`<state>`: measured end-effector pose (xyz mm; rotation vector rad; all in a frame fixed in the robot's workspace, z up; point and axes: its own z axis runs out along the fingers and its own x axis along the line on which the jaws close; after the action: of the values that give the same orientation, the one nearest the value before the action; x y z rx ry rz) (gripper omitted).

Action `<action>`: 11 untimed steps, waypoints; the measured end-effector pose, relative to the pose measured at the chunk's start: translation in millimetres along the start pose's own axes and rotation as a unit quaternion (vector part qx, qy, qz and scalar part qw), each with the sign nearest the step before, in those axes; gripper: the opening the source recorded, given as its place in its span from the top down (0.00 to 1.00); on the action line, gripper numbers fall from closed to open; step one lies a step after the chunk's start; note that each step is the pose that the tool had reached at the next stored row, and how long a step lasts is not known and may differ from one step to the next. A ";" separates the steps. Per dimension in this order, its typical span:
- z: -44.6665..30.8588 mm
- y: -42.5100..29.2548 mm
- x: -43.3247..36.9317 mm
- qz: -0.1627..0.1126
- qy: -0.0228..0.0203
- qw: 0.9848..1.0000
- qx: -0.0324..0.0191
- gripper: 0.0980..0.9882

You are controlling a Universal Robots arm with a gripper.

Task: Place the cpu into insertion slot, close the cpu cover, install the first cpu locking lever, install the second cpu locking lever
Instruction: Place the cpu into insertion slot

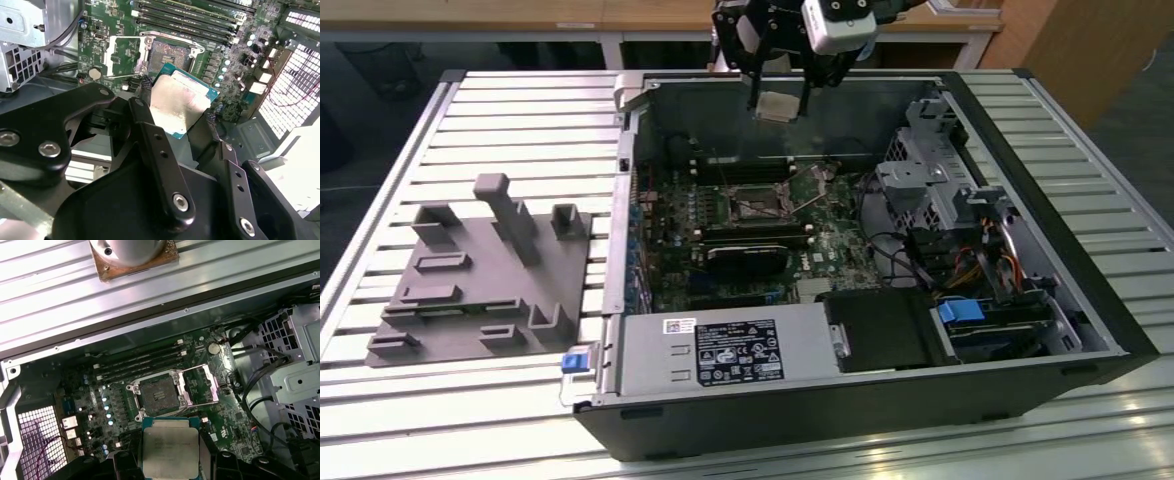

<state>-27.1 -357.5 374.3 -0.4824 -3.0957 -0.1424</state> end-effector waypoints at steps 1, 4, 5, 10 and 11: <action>0.0 0.0 0.0 0.001 0.000 1.000 0.000 0.50; 0.0 0.0 0.0 0.004 0.000 1.000 0.000 0.50; 0.0 0.0 0.0 0.005 0.000 1.000 0.000 0.50; 0.0 0.0 0.0 0.011 -0.001 1.000 0.000 0.50; 0.0 0.0 0.0 0.012 -0.001 1.000 0.000 0.50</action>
<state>-27.1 -357.5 374.3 -0.5196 -3.0908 -0.1424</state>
